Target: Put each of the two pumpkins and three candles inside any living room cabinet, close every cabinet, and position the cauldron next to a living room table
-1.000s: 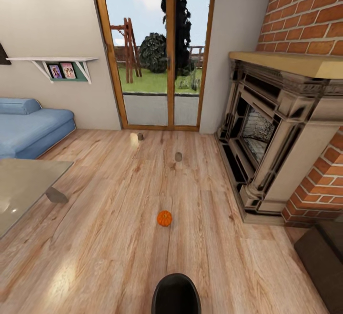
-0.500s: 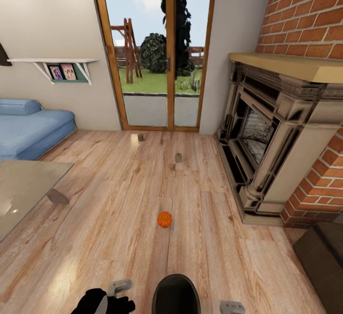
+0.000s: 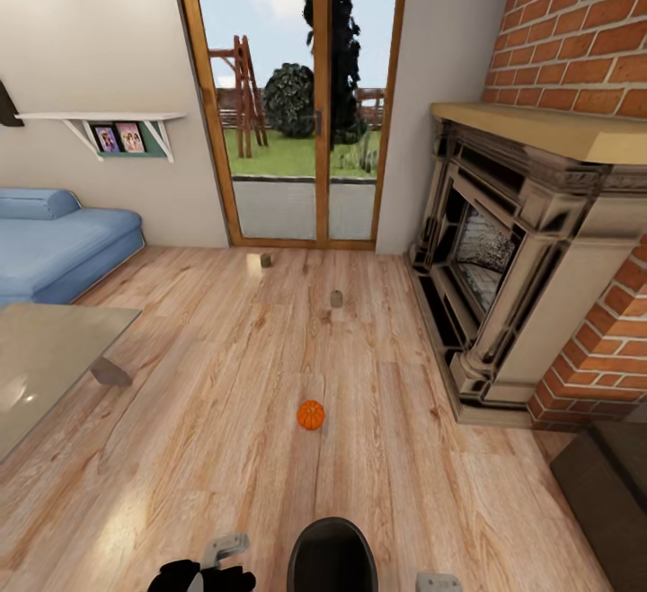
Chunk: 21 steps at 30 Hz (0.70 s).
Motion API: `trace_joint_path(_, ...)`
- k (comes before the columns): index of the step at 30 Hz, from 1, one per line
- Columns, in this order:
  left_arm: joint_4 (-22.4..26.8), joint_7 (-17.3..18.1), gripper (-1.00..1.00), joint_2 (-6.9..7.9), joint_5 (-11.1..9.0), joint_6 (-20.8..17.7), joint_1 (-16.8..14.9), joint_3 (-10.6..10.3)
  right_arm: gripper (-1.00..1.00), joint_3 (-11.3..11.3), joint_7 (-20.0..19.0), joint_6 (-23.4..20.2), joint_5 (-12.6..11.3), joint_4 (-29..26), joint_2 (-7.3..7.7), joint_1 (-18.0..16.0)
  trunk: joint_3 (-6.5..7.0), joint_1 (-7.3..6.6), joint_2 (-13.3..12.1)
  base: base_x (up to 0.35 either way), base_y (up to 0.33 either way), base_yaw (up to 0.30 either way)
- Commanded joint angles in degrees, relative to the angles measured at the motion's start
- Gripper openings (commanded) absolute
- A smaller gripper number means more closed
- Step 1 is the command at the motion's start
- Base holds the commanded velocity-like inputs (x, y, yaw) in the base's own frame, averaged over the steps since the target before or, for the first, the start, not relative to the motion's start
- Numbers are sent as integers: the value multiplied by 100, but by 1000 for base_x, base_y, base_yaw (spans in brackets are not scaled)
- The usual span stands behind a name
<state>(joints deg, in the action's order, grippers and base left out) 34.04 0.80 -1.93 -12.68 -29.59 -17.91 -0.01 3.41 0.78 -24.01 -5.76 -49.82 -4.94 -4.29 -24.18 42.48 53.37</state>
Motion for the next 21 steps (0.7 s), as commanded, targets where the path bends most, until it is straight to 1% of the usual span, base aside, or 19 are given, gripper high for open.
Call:
trace_joint_path(1, -38, 8, 100, 0, -13, 13, -2, 0, 100, 3, 6, -19, -59, -10, 1, -2, 12, -22, -37, 0, 0, 0)
trace_joint_path(7, -114, 10, 100, -12, 0, 90, -2, -1, 100, 29, 0, 30, -54, -16, 8, -2, 120, -154, -278, 0, 0, 0)
trace_joint_path(14, -122, 19, 100, -26, 7, 110, -2, -24, 100, 47, -1, 29, -39, -12, 9, -2, 120, -154, -278, 0, 0, 0)
trace_joint_path(16, -126, 17, 100, -22, 2, 175, -2, -25, 100, 48, -2, 31, -45, -13, 10, -2, 120, -154, -278, 29, 0, 0)
trace_joint_path(18, -130, 18, 100, -14, -7, 310, -2, -25, 100, 44, -7, 34, -42, -12, 8, -2, 120, -154, -278, 171, 0, 0)
trace_joint_path(21, -138, 19, 100, -16, -12, 397, -2, -29, 100, 37, -18, 41, -42, -11, 7, -2, 120, -154, -278, 265, 0, 0)
